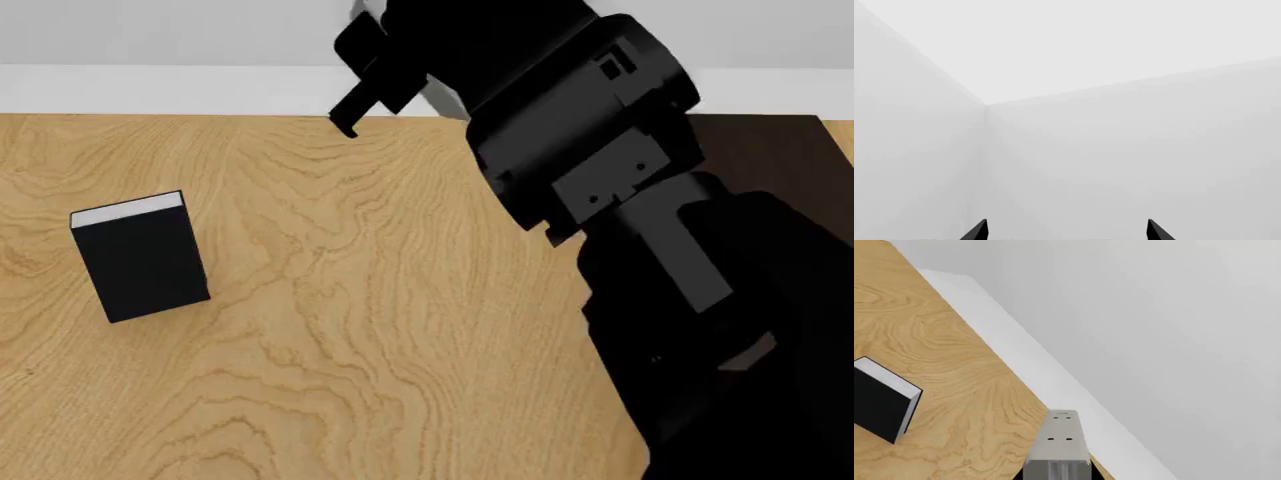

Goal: Pick up the book on the right and place it on the cabinet shelf.

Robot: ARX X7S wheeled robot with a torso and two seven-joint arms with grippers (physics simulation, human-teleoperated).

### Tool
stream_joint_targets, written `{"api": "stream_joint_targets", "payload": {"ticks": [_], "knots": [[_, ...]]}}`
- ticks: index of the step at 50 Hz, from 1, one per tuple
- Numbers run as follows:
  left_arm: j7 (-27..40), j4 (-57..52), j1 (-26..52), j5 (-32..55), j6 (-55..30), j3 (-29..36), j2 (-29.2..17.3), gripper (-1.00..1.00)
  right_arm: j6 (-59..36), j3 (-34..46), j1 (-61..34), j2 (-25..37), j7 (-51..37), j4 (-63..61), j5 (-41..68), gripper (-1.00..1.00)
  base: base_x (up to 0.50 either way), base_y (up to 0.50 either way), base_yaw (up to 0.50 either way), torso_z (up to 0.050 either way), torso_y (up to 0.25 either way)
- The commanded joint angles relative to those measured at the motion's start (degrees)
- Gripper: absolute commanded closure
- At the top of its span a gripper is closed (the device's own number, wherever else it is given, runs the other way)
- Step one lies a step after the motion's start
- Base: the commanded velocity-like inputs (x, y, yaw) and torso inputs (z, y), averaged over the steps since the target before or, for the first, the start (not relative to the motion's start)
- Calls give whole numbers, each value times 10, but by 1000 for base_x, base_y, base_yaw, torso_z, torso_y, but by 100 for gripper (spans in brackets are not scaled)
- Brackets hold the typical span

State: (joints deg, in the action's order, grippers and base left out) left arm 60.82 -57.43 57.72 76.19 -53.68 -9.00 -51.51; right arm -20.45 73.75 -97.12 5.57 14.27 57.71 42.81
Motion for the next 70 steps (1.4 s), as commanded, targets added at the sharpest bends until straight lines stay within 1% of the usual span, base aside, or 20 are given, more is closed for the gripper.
{"api": "stream_joint_targets", "payload": {"ticks": [1, 4, 5, 7, 14, 17, 22, 23, 25, 28, 32, 43, 52, 62, 70], "knots": [[10, -3, -9, 12, 6, -9, -10, -100, 160, 96, -6, -56, -6, 137, -87, 100, 0, 0, 0, 0, 0], [17, -2, 2, 22, 5, -5, -14, -100, 181, 103, -1, -56, -19, 139, -97, 100, 0, 0, 0, 0, 0], [22, -2, 6, 29, 7, -7, -15, -100, 198, 105, 3, -56, -5, 142, -103, 100, 0, 0, 0, 0, 0], [27, -4, 7, 33, 10, -8, -15, -100, 218, 113, 9, -56, -19, 151, -133, 100, 0, 0, 0, 0, 5], [23, -7, -5, 20, 16, -5, -5, -100, 276, 106, 23, -56, -48, 167, -199, 100, 0, 0, 0, 0, 1], [26, -10, -12, 25, 20, -11, -8, -100, 306, 116, 32, -56, -74, 173, -262, 100, 0, 0, 0, 0, 0], [29, -12, -19, 24, 25, -14, -8, -100, 310, 86, 47, -56, -125, 173, -352, 100, 0, 0, 0, 0, 2], [28, -13, -25, 22, 28, -17, -7, -100, 304, 68, 53, -55, -133, 173, -344, 100, 0, 0, 0, 0, 0], [25, -17, -38, 16, 34, -24, -6, -100, 319, 82, 62, -56, -161, 173, -378, 100, 0, 0, 0, 0, 0], [18, -16, -54, 4, 41, -28, -2, -100, 316, 78, 76, -56, -186, 173, -374, 100, 0, 0, 0, 5, 0], [22, -14, -42, 6, 41, -16, -1, -100, 324, 92, 90, -55, -213, 173, -390, 100, 0, 0, 0, 0, 3], [31, -14, -36, 13, 45, -7, -8, -100, 305, 85, 128, -55, -230, 173, -411, 100, 0, 0, 0, 0, 2], [40, -16, -24, 26, 50, 0, -15, -100, 309, 120, 160, -55, -243, 173, -427, 100, 0, 0, 0, 0, 1], [40, -16, -27, 25, 60, 2, -21, -100, 300, 139, 182, -55, -254, 173, -424, 100, 0, 0, 0, 0, 2], [53, -20, -23, 45, 69, -1, -37, -100, 298, 151, 200, -56, -263, 173, -423, 100, 0, 0, 0, 0, 1]]}}
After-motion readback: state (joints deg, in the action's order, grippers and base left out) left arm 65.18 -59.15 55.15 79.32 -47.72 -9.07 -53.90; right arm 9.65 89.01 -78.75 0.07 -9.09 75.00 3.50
